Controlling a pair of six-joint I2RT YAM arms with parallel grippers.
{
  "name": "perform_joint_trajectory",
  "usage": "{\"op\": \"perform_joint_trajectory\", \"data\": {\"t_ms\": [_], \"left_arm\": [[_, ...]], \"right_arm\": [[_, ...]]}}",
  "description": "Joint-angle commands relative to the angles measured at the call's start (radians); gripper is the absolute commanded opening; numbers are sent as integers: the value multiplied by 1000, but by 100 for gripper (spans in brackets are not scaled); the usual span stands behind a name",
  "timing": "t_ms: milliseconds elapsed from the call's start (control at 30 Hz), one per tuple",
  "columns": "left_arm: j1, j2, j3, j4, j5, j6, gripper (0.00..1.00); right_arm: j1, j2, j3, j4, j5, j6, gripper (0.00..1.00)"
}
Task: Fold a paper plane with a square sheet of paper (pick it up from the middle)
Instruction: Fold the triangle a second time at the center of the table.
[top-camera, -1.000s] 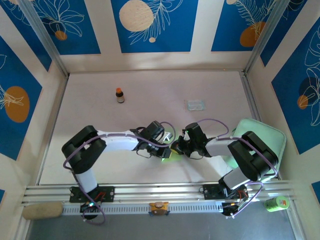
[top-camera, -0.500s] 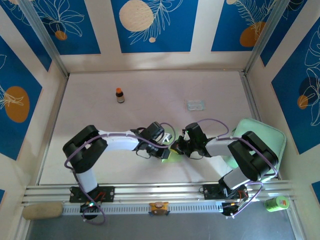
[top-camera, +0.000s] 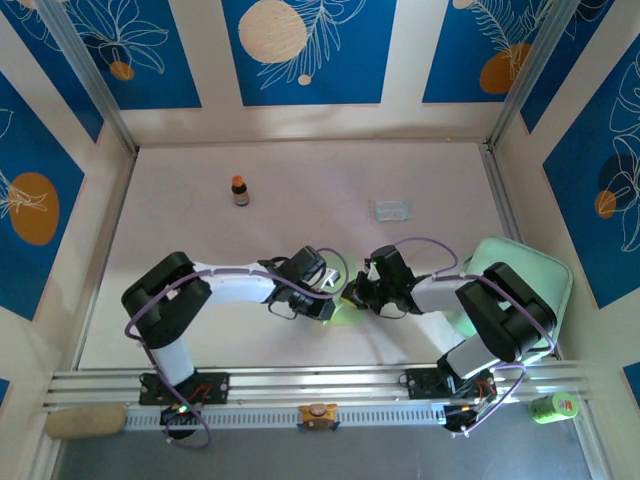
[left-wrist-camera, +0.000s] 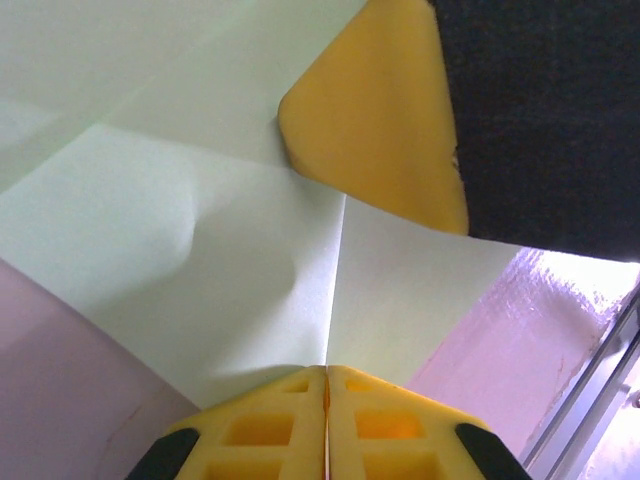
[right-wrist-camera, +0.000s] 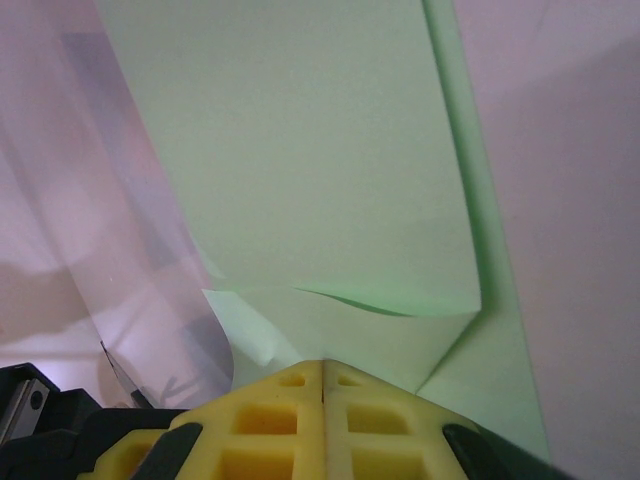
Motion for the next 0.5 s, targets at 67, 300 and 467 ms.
{"op": "perform_joint_trajectory", "data": {"t_ms": [67,300,467], "left_arm": [[-11,-60,-4,-20,18,25,11],[-15,-59,16,63,86,-24,14],[-15,6,33,72,112,-23,14]], "right_arm": [[-9,0,-22,-102,30,2,3],[-10,0,-21,-102,33,3,3],[-10,0,-21,-102,30,2,3]]}}
